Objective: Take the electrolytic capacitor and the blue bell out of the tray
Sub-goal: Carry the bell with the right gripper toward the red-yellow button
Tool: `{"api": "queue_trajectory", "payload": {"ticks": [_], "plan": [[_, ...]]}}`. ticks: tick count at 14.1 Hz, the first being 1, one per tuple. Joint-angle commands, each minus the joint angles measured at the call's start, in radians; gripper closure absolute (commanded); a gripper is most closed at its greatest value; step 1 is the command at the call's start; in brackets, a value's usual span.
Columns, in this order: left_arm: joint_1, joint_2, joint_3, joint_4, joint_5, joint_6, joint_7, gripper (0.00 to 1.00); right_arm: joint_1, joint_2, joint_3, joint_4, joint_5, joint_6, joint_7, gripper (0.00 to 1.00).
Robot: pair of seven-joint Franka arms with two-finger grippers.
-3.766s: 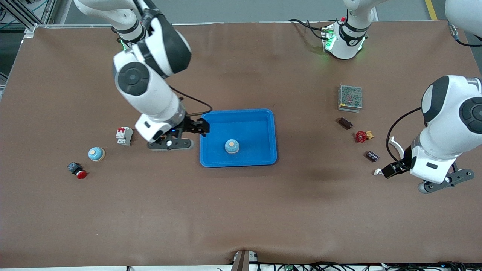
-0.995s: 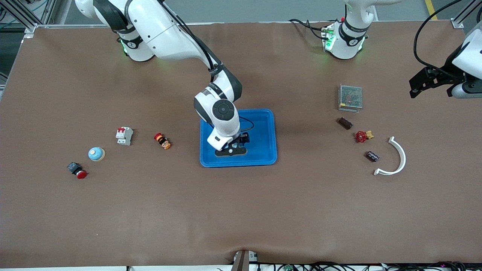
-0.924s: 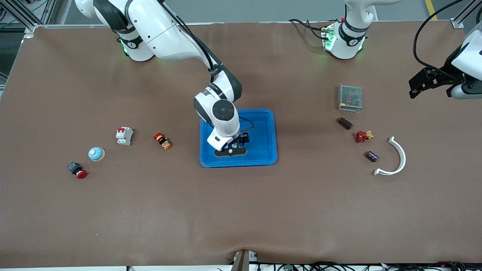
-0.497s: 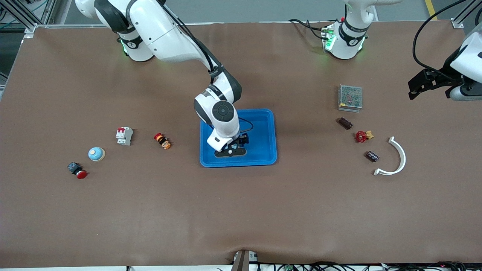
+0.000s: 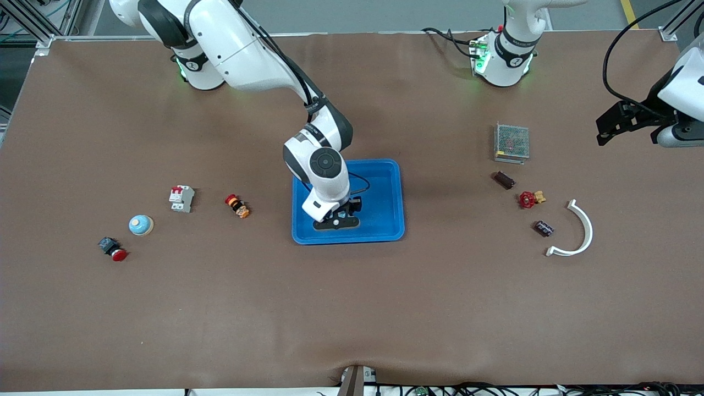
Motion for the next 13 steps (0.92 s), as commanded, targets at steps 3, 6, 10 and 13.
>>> {"api": "queue_trajectory", "payload": {"ticks": [3,6,10,13], "plan": [[0.019,-0.009,-0.01,0.0,-0.018,-0.02,0.017,0.0,-0.002,-0.014,-0.004,0.002,0.0,-0.011,0.017,0.54],[0.019,-0.007,-0.006,0.018,-0.018,-0.024,0.015,0.0,-0.02,-0.064,-0.004,0.033,0.0,-0.147,0.003,0.54],[0.022,-0.003,-0.002,0.018,-0.019,-0.027,0.02,0.0,-0.098,-0.17,-0.003,0.052,0.003,-0.333,-0.196,0.54],[0.022,0.0,0.0,0.015,-0.016,-0.032,0.009,0.0,-0.189,-0.282,-0.004,0.019,0.003,-0.476,-0.407,0.54]]}}
